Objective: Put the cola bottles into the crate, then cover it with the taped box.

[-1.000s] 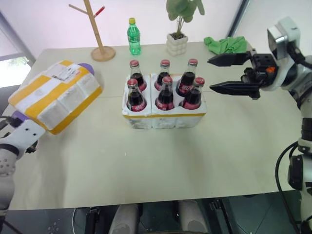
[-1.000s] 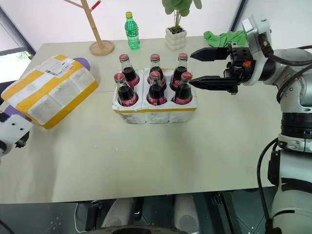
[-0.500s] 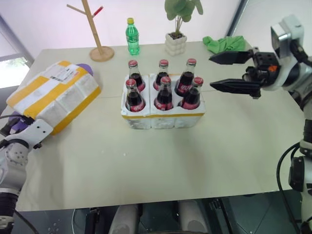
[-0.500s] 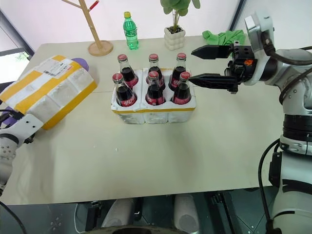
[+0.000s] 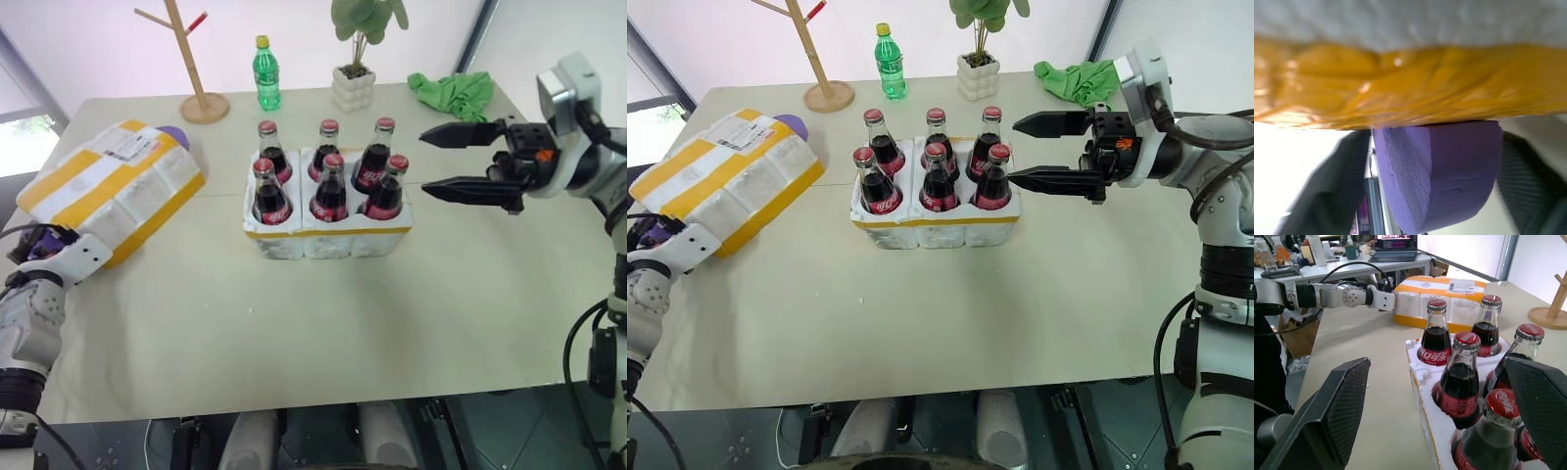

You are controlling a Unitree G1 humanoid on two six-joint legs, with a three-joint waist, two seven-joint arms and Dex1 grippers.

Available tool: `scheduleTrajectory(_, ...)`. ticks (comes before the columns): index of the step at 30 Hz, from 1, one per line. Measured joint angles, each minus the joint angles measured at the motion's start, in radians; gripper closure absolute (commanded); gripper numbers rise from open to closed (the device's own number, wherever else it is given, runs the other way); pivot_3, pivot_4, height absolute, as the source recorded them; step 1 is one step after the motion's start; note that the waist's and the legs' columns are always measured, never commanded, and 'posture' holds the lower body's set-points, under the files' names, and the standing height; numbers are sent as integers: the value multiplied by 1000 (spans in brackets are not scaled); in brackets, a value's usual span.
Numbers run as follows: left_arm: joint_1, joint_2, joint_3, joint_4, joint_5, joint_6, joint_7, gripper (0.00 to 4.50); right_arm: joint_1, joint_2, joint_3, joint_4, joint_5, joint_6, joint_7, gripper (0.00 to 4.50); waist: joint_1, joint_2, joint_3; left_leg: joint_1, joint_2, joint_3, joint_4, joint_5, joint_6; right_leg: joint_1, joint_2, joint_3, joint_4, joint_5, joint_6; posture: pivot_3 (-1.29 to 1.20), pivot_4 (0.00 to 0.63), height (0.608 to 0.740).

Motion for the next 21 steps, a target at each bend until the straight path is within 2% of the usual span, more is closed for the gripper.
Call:
scheduleTrajectory(1, -3, 4, 1, 0, 4, 1, 14, 3355, 0, 0, 0, -1, 1, 0, 0, 0, 0, 0, 0, 0, 0, 0, 0, 0, 0, 0, 0, 0, 0, 0, 0, 0, 150, 740)
scheduleTrajectory(3, -12, 24, 5, 0, 9, 3, 23, 3905, 0, 0, 0, -3, 3, 1, 0, 0, 0, 0, 0, 0, 0, 0, 0, 0, 0, 0, 0, 0, 0, 0, 0, 0, 150, 740)
scheduleTrajectory(11, 13, 42, 16, -23, 8, 8, 34, 3908, 0, -6, 3, -2, 8, 1, 10, 0, -2, 0, 0, 0, 0, 0, 0, 0, 0, 0, 0, 0, 0, 0, 0, 0, 150, 740)
scheduleTrajectory(17, 26, 125, 86, -120, -39, -5, -20, 3908, -1, -43, 6, 35, -8, -7, 30, 0, 1, 0, 0, 0, 0, 0, 0, 0, 0, 0, 0, 0, 0, 0, 0, 0, 150, 740)
scheduleTrajectory(21, -44, 204, 123, -140, -80, -46, -82, 3908, -1, -60, 5, 48, -12, -7, 41, 0, 3, 0, 0, 0, 0, 0, 0, 0, 0, 0, 0, 0, 0, 0, 0, 0, 150, 740)
